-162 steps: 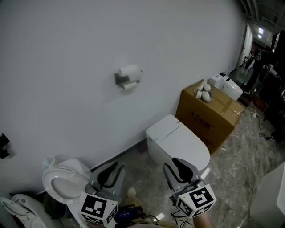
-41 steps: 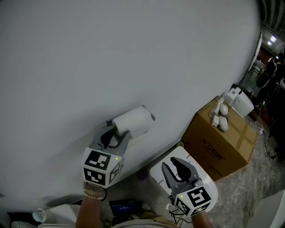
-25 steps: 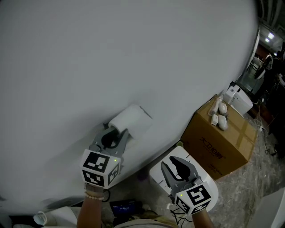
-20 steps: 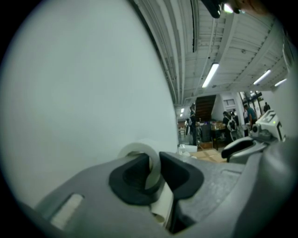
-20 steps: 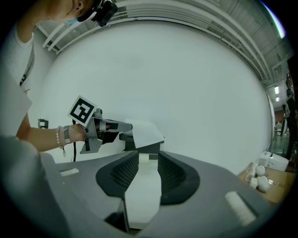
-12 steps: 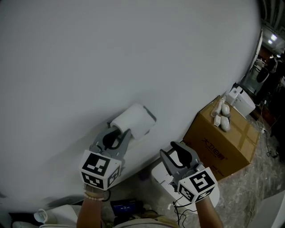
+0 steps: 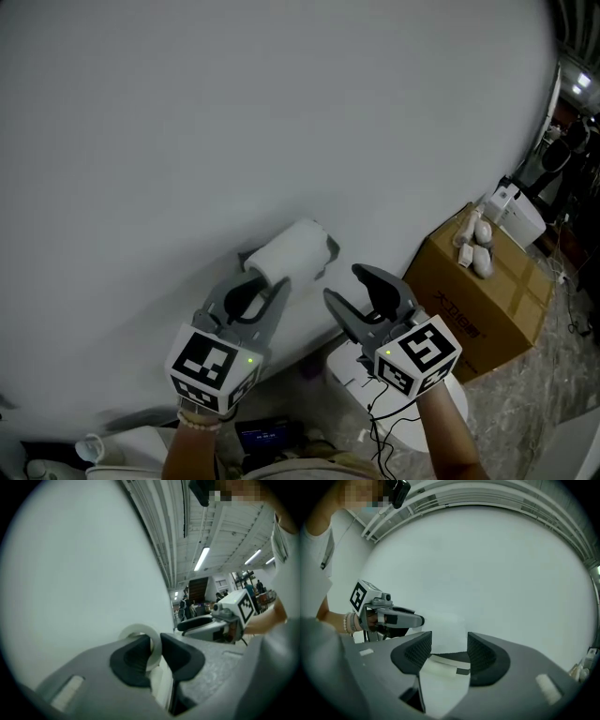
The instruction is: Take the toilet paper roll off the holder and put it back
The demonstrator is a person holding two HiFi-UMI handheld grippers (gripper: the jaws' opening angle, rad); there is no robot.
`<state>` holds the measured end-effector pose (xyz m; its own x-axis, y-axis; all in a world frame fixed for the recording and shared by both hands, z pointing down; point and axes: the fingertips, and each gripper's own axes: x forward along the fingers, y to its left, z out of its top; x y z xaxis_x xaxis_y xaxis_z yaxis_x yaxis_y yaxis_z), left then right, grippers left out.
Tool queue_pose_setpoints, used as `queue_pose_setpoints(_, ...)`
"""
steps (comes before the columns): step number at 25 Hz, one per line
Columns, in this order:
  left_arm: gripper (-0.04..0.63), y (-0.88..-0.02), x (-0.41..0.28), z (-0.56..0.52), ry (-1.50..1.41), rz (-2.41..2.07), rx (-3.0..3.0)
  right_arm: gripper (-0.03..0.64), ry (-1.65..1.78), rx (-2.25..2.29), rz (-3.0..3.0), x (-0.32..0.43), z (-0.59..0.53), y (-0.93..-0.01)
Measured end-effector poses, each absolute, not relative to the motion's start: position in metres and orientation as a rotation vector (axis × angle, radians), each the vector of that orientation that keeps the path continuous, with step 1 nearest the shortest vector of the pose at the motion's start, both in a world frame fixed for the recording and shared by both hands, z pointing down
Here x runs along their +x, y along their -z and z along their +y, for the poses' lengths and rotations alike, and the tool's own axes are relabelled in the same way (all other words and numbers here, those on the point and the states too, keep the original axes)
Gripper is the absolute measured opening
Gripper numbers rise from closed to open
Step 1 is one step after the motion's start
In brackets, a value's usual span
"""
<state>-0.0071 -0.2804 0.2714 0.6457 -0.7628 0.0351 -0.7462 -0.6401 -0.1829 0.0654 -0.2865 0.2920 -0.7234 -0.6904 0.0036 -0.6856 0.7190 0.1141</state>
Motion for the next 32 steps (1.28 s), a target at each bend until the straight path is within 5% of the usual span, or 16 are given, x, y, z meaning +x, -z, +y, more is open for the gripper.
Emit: queue_pose_setpoints(32, 0.063, -0.262, -0.068, -0.207, 0.179, 1.372, -2.67, 0.225, 0.238, 0.471, -3.074, -0.044, -0.243, -0.273)
